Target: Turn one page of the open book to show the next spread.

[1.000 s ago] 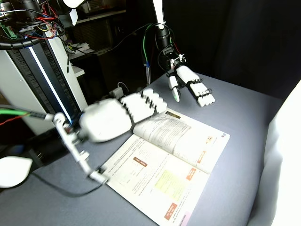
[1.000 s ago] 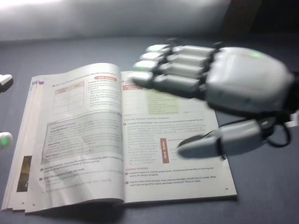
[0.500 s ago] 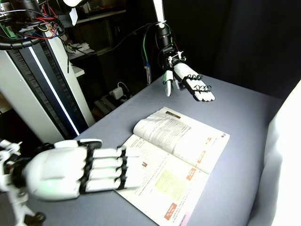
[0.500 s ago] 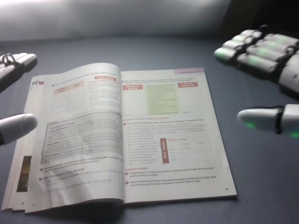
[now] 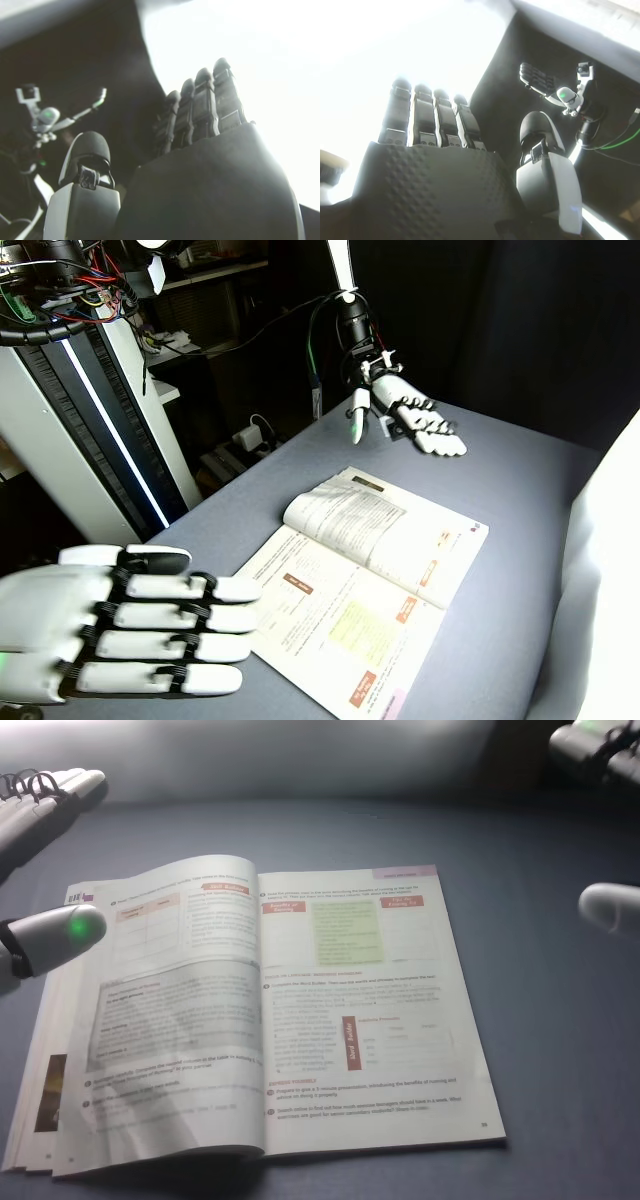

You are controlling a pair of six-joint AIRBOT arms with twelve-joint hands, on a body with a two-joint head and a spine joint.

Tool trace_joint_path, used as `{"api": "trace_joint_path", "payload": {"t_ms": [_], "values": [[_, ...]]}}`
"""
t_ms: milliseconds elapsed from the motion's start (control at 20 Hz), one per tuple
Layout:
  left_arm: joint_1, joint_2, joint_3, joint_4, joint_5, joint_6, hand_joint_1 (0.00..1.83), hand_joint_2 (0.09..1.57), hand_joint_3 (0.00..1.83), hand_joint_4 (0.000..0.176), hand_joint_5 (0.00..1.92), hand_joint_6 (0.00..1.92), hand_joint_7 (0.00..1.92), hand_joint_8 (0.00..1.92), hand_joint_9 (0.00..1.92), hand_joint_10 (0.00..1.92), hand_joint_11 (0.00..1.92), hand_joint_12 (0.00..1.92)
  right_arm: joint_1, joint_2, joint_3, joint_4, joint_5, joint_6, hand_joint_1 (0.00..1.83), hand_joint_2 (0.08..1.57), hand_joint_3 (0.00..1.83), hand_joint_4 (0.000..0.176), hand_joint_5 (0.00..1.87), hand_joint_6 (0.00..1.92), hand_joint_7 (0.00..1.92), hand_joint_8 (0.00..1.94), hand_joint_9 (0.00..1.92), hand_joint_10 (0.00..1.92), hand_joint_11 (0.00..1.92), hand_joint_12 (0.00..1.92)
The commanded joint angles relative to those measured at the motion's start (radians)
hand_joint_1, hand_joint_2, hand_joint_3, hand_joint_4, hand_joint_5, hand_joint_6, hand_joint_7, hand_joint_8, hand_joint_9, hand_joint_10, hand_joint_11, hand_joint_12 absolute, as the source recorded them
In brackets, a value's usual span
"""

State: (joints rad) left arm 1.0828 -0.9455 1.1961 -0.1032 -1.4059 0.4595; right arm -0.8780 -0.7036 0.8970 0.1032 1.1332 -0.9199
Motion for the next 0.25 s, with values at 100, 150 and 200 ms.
{"api": "trace_joint_path", "payload": {"t_ms": [100, 150, 200], "values": [[-0.007, -0.006, 0.000, -0.022, -0.141, -0.001, 0.06, 1.35, 0.00, 0.026, 0.00, 0.00, 0.00, 0.00, 0.00, 0.00, 0.00, 0.00, 0.004, 0.011, -0.004, 0.013, 0.198, 0.001, 0.17, 1.26, 0.00, 0.076, 0.00, 0.00, 0.00, 0.00, 0.00, 0.00, 0.04, 0.02], [-0.007, -0.006, 0.000, -0.025, -0.149, 0.001, 0.08, 1.34, 0.00, 0.046, 0.00, 0.00, 0.00, 0.00, 0.00, 0.00, 0.00, 0.00, 0.001, 0.015, -0.006, 0.013, 0.214, 0.001, 0.22, 1.25, 0.00, 0.042, 0.00, 0.00, 0.00, 0.00, 0.00, 0.00, 0.03, 0.02], [-0.007, -0.006, -0.001, -0.029, -0.160, 0.005, 0.09, 1.34, 0.00, 0.049, 0.00, 0.00, 0.00, 0.00, 0.00, 0.00, 0.00, 0.00, -0.003, 0.020, -0.009, 0.015, 0.236, 0.001, 0.26, 1.26, 0.00, 0.029, 0.00, 0.00, 0.00, 0.00, 0.00, 0.00, 0.02, 0.03]]}}
